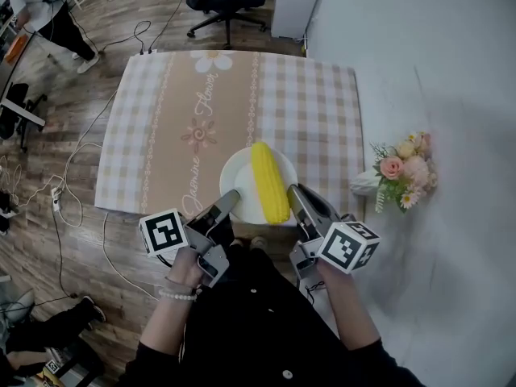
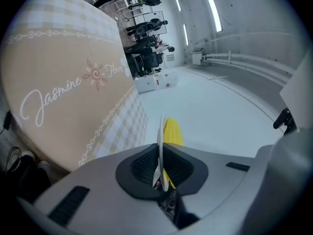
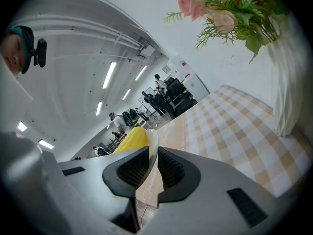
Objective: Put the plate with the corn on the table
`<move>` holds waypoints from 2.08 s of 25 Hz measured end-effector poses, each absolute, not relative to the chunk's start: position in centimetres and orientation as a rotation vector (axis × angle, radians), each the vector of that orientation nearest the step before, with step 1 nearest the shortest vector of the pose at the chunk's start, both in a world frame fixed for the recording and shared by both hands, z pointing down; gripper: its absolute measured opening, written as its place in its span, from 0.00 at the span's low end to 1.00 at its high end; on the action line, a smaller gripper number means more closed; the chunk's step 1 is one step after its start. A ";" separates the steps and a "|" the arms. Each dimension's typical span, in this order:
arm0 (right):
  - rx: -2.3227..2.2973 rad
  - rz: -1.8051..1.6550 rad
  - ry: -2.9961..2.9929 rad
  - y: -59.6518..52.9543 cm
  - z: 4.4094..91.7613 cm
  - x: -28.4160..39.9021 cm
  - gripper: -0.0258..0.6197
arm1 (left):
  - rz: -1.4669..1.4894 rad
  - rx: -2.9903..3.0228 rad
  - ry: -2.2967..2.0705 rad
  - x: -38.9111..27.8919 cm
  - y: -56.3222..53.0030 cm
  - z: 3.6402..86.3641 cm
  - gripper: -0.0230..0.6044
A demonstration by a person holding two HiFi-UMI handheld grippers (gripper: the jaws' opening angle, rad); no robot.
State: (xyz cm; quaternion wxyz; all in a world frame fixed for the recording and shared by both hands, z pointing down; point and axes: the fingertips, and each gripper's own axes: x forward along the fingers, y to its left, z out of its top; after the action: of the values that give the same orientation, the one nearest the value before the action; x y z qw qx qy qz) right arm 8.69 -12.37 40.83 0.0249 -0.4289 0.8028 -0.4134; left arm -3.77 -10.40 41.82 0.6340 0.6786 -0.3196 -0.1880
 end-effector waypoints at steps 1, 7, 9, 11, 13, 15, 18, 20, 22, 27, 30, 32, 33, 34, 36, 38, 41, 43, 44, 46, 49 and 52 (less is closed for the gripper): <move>-1.330 -1.284 2.480 -12.4 41.0 8.4 0.17 | -0.431 1.557 -0.723 -4.0 -10.5 41.9 0.09; -1.323 -1.306 2.460 -13.1 41.8 7.8 0.17 | -0.438 1.581 -0.681 -4.7 -11.2 42.4 0.09; -1.313 -1.323 2.447 -13.3 42.1 7.9 0.17 | -0.438 1.583 -0.672 -4.5 -11.4 42.5 0.09; -1.306 -1.340 2.434 -13.4 42.3 8.1 0.17 | -0.438 1.583 -0.661 -4.4 -11.6 42.6 0.09; -1.299 -1.356 2.423 -13.6 42.5 8.2 0.17 | -0.439 1.574 -0.644 -4.2 -11.7 42.8 0.09; -1.282 -1.378 2.410 -13.8 42.7 8.2 0.17 | -0.439 1.570 -0.627 -4.0 -11.9 42.9 0.09; -1.257 -1.405 2.398 -14.0 43.1 8.4 0.17 | -0.433 1.568 -0.607 -3.6 -12.0 43.3 0.09; -1.244 -1.418 2.390 -14.1 43.5 8.5 0.17 | -0.426 1.561 -0.608 -3.5 -12.1 43.8 0.09; -1.243 -1.428 2.377 -14.3 43.9 8.7 0.16 | -0.414 1.557 -0.612 -3.3 -12.3 44.2 0.09; -1.264 -1.458 2.337 -14.8 45.1 9.1 0.15 | -0.367 1.545 -0.623 -2.9 -13.1 45.7 0.09; -1.284 -1.469 2.327 -15.2 45.8 9.3 0.15 | -0.337 1.532 -0.642 -2.8 -13.5 46.7 0.09; -1.300 -1.470 2.329 -15.4 46.3 9.3 0.15 | -0.323 1.533 -0.654 -2.9 -13.9 47.2 0.09; -1.309 -1.471 2.332 -15.6 46.6 9.3 0.15 | -0.314 1.538 -0.661 -2.9 -14.1 47.5 0.08; -1.317 -1.472 2.335 -15.7 46.9 9.3 0.15 | -0.301 1.544 -0.669 -2.9 -14.4 47.9 0.08; -1.335 -1.475 2.338 -16.0 47.4 9.3 0.15 | -0.264 1.561 -0.689 -3.0 -14.8 48.7 0.08; -1.350 -1.481 2.344 -16.3 48.0 9.2 0.15 | -0.231 1.572 -0.702 -3.1 -15.1 49.4 0.08; -1.364 -1.490 2.355 -16.7 48.9 9.0 0.15 | -0.223 1.562 -0.700 -3.0 -15.7 50.0 0.08; -1.374 -1.496 2.364 -17.1 49.5 8.9 0.15 | -0.206 1.569 -0.710 -3.2 -16.2 50.7 0.08; -1.380 -1.500 2.367 -17.3 49.8 8.9 0.15 | -0.193 1.576 -0.718 -3.3 -16.4 51.1 0.08; -1.393 -1.509 2.373 -17.6 50.5 9.0 0.15 | -0.175 1.581 -0.727 -3.3 -16.9 51.8 0.08; -1.414 -1.522 2.376 -18.0 51.6 9.0 0.15 | -0.156 1.576 -0.735 -3.3 -17.4 52.7 0.08; -1.432 -1.541 2.373 -18.7 52.8 9.1 0.15 | -0.137 1.576 -0.747 -3.4 -18.3 53.5 0.08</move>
State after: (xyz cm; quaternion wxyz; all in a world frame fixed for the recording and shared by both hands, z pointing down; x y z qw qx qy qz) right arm 9.08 -18.72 52.76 -0.0149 -0.4516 0.7482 -0.4859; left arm -3.37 -18.28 53.52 0.6414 0.6911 -0.3275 -0.0601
